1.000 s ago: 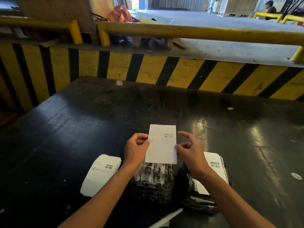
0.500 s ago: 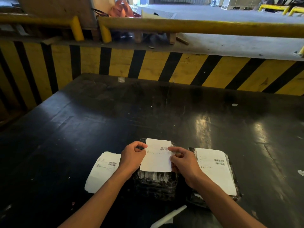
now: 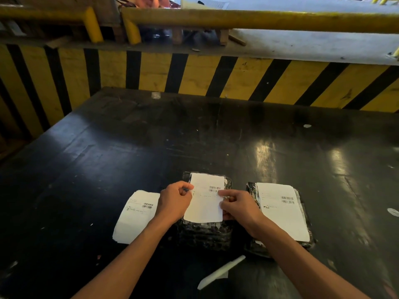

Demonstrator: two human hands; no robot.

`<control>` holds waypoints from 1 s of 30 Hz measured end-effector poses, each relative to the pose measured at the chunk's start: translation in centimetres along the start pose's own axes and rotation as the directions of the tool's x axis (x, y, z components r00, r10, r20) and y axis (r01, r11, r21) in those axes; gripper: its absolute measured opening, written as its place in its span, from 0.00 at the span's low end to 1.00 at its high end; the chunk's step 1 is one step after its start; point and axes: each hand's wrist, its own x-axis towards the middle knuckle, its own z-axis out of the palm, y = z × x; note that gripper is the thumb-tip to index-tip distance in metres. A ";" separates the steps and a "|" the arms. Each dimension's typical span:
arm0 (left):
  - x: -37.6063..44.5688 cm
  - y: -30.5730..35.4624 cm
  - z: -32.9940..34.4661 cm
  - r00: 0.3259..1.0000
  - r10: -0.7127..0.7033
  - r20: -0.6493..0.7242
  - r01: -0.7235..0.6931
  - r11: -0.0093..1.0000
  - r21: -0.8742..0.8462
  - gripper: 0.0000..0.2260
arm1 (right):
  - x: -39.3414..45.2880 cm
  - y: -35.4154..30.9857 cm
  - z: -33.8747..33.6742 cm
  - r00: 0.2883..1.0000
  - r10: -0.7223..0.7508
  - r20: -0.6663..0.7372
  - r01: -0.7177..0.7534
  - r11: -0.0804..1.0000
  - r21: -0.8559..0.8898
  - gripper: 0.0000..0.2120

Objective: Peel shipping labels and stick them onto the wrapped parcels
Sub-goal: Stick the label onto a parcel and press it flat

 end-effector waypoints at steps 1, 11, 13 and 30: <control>-0.1 0.0 -0.1 1.000 0.001 0.005 -0.001 1.000 0.010 0.09 | 0.0 0.0 -0.1 1.000 -0.009 0.014 0.009 1.000 -0.015 0.21; -0.7 -0.4 -0.5 0.996 0.063 0.060 -0.070 0.988 0.134 0.13 | -0.6 -0.1 -0.5 0.974 -0.123 0.192 0.217 0.758 -0.614 0.26; -0.9 -0.6 -0.7 0.990 0.096 0.104 -0.114 0.976 0.184 0.16 | -0.9 0.2 -0.9 0.968 -0.108 0.228 0.234 0.722 -0.651 0.29; 2.3 -1.1 1.9 0.897 0.261 0.356 -0.418 0.763 0.493 0.25 | 7.1 2.2 -1.7 0.937 -0.238 0.254 0.336 0.420 -0.843 0.32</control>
